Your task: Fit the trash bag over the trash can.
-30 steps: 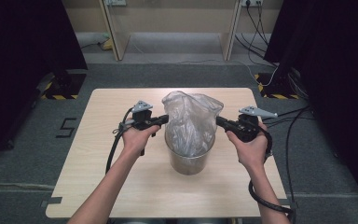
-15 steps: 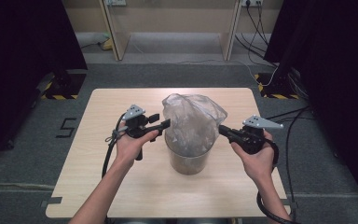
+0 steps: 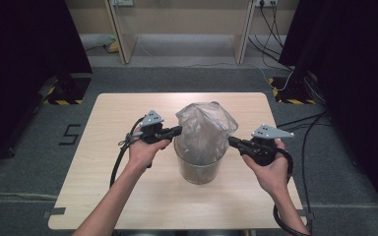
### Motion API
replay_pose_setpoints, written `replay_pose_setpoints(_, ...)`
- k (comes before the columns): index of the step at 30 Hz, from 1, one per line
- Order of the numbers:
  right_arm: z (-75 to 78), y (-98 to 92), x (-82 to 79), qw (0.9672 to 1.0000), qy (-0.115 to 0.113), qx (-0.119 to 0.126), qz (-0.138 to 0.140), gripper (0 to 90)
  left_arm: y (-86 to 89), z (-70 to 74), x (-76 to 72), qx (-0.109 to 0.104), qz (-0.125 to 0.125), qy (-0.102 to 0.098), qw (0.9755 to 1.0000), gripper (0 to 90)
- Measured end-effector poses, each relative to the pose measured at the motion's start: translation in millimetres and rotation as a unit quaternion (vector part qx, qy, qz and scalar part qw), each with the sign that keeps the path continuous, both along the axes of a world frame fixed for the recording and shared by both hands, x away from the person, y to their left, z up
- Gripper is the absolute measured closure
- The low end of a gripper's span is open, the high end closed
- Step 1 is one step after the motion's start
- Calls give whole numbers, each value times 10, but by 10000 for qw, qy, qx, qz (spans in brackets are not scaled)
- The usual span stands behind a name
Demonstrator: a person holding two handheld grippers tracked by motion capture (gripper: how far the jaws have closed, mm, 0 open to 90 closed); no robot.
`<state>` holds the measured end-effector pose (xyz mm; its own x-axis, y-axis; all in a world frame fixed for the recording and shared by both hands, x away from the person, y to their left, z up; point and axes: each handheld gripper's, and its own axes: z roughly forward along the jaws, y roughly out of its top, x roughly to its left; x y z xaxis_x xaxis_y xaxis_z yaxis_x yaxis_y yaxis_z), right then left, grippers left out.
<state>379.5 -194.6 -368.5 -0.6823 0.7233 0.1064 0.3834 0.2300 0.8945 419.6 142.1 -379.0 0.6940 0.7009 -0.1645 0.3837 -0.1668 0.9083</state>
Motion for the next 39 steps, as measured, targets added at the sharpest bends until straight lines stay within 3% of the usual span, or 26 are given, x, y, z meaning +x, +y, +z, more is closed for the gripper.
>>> replay_pose_setpoints(3,17,-25,10,9999,50,43,-108,722,48,1,-12,111,54,-164,9998,891)
replay_pose_setpoints(7,90,-89,20,9993,28,248,-273,595,69,3,-28,193,6,-227,9996,786)
replay_pose_setpoints(12,169,-142,2,9985,54,500,-195,540,136,79,-33,-91,7,-166,9998,507)
replay_pose_setpoints(16,266,-203,-18,9968,6,739,-293,538,213,194,12,-230,150,-235,9993,450)
replay_pose_setpoints(18,290,-204,-12,9964,24,790,-310,539,209,219,37,-167,178,-247,9994,440)
replay_pose_setpoints(19,335,-175,14,9966,30,748,-329,537,173,236,103,-32,114,-120,9999,435)
replay_pose_setpoints(21,349,-129,40,9967,72,736,-328,534,121,212,172,146,104,21,9998,437)
replay_pose_setpoints(24,349,-60,89,9959,145,811,-386,526,33,167,227,218,121,198,9995,481)
replay_pose_setpoints(28,366,-2,162,9932,262,935,-636,528,-46,159,216,376,13,6,9993,732)
replay_pose_setpoints(31,355,34,209,9930,372,833,-745,610,-56,162,151,615,-167,-150,9979,878)
replay_pose_setpoints(36,275,70,202,9945,556,633,-619,711,33,70,30,773,-382,-131,9962,892)
replay_pose_setpoints(39,234,85,180,9949,643,507,-586,712,85,33,-25,651,-417,-92,9970,828)
